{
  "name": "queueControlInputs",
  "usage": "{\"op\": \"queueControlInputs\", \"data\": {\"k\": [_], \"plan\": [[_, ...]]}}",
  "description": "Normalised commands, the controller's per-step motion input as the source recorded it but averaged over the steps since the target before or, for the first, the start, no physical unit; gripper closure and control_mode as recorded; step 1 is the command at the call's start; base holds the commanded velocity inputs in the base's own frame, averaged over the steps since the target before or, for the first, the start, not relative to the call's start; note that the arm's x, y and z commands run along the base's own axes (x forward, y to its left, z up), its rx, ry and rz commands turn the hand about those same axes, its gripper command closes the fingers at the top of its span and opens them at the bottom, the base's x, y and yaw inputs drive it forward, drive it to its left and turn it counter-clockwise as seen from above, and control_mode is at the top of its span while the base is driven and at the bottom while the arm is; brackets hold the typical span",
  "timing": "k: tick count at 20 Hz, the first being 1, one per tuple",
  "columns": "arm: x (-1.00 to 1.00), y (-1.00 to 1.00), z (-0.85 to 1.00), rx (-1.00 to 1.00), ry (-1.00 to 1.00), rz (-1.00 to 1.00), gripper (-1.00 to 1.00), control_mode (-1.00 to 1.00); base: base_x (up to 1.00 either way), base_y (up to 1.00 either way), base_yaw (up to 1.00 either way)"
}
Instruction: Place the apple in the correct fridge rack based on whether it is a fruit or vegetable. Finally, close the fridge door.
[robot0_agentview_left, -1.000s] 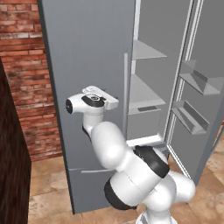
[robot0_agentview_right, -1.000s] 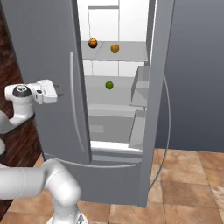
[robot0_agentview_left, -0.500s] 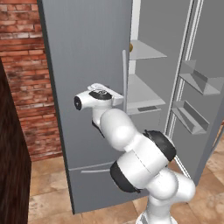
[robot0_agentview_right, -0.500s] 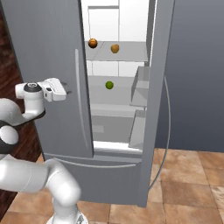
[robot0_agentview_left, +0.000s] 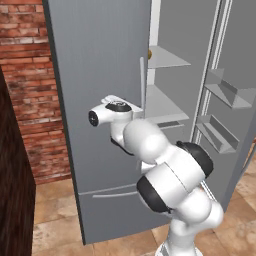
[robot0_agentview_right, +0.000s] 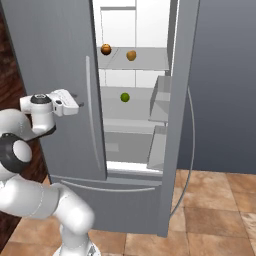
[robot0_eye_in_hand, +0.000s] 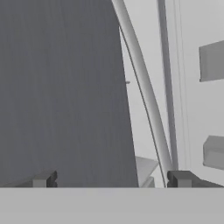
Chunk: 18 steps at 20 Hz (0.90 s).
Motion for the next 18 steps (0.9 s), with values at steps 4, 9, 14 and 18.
{"op": "queueControlInputs", "data": {"k": [4, 9, 14, 18], "plan": [[-0.06, 0.04, 0.0, 0.0, 0.0, 0.03, -1.0, -1.0, 0.0, 0.0, 0.0], [-0.14, 0.07, 0.0, 0.0, 0.0, 0.05, -1.0, -1.0, 0.0, 0.0, 0.0], [-0.02, 0.03, 0.0, 0.0, 0.0, 0.01, -1.0, -1.0, 0.0, 0.0, 0.0], [-0.51, 0.04, 0.06, 0.0, 0.0, 0.01, -1.0, -1.0, 0.0, 0.0, 0.0]]}}
